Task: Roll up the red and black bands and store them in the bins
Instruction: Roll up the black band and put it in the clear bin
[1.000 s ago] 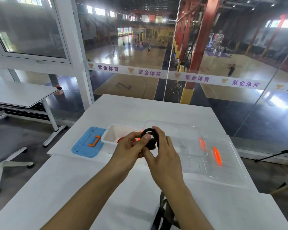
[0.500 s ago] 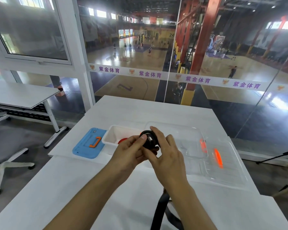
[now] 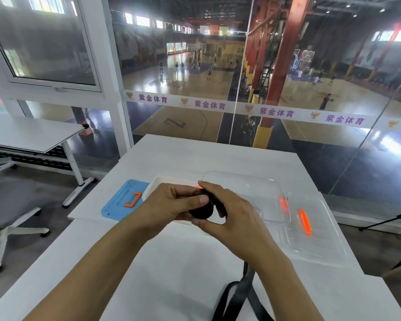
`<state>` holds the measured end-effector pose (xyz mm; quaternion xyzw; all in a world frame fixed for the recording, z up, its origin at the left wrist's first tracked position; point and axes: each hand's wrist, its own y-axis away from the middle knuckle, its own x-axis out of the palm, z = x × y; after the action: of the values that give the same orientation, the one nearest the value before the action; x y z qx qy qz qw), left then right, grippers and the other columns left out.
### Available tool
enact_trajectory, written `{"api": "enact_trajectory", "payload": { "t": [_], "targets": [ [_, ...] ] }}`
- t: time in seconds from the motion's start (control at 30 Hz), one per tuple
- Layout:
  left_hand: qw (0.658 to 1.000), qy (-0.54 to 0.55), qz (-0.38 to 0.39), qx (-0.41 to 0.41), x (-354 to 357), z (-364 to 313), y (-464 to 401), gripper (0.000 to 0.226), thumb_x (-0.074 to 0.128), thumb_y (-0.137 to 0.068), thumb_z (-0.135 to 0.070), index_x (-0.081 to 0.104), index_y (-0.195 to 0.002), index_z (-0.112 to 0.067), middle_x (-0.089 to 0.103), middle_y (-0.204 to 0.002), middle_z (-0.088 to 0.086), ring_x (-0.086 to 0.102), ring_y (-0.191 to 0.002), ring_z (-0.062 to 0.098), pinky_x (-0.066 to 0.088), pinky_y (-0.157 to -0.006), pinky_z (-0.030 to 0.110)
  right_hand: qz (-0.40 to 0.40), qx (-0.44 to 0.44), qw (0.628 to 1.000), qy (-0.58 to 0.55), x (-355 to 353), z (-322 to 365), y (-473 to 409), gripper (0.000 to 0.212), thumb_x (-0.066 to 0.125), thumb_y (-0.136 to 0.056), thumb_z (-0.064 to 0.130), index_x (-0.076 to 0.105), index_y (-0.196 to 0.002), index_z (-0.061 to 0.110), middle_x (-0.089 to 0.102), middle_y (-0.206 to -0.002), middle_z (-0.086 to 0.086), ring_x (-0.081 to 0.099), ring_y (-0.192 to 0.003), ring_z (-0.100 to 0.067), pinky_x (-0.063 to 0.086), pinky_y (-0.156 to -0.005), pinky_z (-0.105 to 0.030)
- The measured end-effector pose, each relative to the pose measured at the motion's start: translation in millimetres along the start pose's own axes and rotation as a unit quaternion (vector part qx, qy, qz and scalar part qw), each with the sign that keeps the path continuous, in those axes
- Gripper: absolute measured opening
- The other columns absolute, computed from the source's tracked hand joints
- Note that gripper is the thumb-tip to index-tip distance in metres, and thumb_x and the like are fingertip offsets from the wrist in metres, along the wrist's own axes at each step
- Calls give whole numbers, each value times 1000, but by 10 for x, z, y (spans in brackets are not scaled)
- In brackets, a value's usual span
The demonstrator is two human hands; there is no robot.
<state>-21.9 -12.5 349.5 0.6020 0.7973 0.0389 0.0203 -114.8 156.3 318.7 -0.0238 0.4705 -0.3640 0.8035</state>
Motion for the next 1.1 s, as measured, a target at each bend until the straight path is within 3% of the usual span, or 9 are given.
{"api": "enact_trajectory", "payload": {
  "t": [0.2, 0.27, 0.33, 0.5, 0.6, 0.73, 0.83, 1.0, 1.1],
  "targets": [
    [982, 147, -108, 43, 277, 84, -65, 25, 71, -89, -22, 78, -110, -10, 79, -105, 13, 76, -99, 33, 62, -81, 32, -55, 106, 992, -38, 184, 12, 46, 78, 69, -86, 58, 23, -148, 56, 46, -78, 30, 55, -79, -2, 51, -77, -25],
    [968, 180, -165, 56, 338, 67, -94, 23, 70, -91, -23, 77, -109, -10, 80, -101, 13, 77, -94, 33, 61, -74, 25, -88, 140, 983, -76, 331, 44, 60, 79, 66, -90, 56, 16, -150, 58, 59, -103, 27, 65, -102, -10, 54, -89, -30],
    [960, 192, -194, 67, 407, 70, -111, 23, 69, -92, -24, 76, -108, -9, 80, -100, 12, 77, -93, 31, 61, -74, 24, -132, 144, 977, -90, 456, 92, 86, 82, 66, -92, 53, 11, -152, 60, 55, -128, 28, 60, -121, -5, 50, -96, -25],
    [945, 239, -218, 48, 534, 69, -99, 20, 69, -93, -28, 74, -106, -15, 81, -97, 4, 79, -88, 23, 63, -75, 23, -162, 163, 973, -17, 541, 178, 62, 81, 56, -93, 62, 0, -152, 64, 53, -112, 11, 64, -99, -14, 50, -81, -29],
    [954, 178, -241, 27, 567, 107, -106, 16, 68, -94, -32, 70, -105, -21, 81, -92, -4, 79, -83, 14, 58, -68, 14, -155, 185, 970, 24, 548, 132, 55, 77, 54, -92, 65, 12, -155, 54, 56, -110, 8, 66, -97, -18, 51, -79, -33],
    [968, 122, -220, 16, 533, 198, -79, 21, 67, -93, -38, 70, -105, -20, 81, -95, -1, 78, -91, 15, 59, -79, 22, -158, 189, 969, 14, 527, 75, 64, 67, 55, -93, 61, 24, -152, 53, 57, -106, 9, 65, -95, -16, 49, -76, -30],
    [977, 130, -170, -2, 435, 222, -39, 21, 68, -94, -32, 71, -105, -15, 80, -99, 6, 78, -92, 20, 62, -75, 26, -132, 158, 978, -29, 475, -25, 79, 63, 58, -96, 54, 28, -151, 55, 62, -118, 11, 63, -104, -11, 53, -86, -28],
    [996, 65, -38, -46, 110, 145, -12, 31, 71, -89, -29, 73, -113, -10, 77, -111, 13, 76, -101, 26, 61, -88, 39, 15, 79, 997, -4, 141, -197, 93, 61, 58, -94, 59, 26, -147, 64, 64, -109, 14, 62, -100, -7, 54, -89, -31],
    [994, -73, 60, -50, -68, -7, -9, 25, 70, -93, -20, 74, -117, -17, 78, -110, 7, 75, -102, 21, 61, -85, 32, 104, 33, 991, 73, -35, -136, 58, 62, 55, -94, 63, 21, -145, 70, 59, -91, 8, 60, -86, -12, 53, -82, -35]
  ]
}}
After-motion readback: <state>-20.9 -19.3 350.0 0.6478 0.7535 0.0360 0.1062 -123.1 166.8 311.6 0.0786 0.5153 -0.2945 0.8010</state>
